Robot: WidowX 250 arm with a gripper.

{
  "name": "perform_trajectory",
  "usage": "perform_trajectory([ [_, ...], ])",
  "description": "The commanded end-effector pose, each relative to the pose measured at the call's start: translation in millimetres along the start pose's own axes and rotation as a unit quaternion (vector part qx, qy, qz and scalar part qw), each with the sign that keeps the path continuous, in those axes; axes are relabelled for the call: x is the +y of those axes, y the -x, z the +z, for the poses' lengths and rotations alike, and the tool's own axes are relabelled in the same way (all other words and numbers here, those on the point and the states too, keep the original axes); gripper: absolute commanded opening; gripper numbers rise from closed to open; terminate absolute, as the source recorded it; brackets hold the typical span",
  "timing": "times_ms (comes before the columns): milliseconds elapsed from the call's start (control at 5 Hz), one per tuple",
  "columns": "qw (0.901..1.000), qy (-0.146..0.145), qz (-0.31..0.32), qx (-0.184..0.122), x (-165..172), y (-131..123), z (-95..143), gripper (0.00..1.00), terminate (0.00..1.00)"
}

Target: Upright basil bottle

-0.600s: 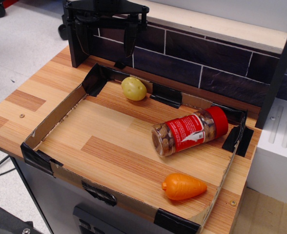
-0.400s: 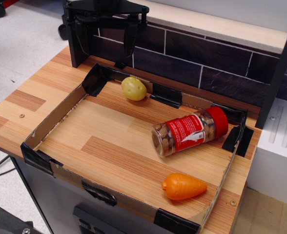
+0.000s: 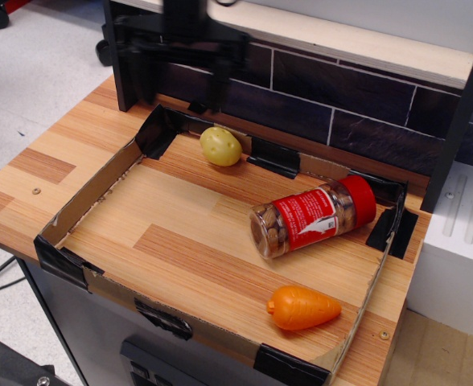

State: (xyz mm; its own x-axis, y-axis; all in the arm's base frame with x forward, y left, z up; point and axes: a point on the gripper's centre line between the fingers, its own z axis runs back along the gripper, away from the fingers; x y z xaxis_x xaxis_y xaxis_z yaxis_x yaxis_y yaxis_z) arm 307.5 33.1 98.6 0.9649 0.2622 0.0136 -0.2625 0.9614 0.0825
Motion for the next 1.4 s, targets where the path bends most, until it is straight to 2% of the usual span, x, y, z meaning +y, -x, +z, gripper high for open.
perform_trajectory([
  [0, 0.9841, 0.024, -0.176, 0.008, -57, 13, 22, 1.00, 0.00],
  [200, 0.9639, 0.043, -0.263, 0.006, -80, 23, 13, 1.00, 0.00],
  [400, 0.9525, 0.055, -0.296, -0.044, -95, 21, 5, 1.00, 0.00],
  [600, 0.9545, 0.073, -0.284, -0.055, -105, 13, -2, 1.00, 0.00],
  [1000, 0.9535, 0.077, -0.283, -0.071, -125, 9, -20, 1.00, 0.00],
  [1200, 0.9525, 0.086, -0.283, -0.073, -128, 14, -33, 1.00, 0.00],
])
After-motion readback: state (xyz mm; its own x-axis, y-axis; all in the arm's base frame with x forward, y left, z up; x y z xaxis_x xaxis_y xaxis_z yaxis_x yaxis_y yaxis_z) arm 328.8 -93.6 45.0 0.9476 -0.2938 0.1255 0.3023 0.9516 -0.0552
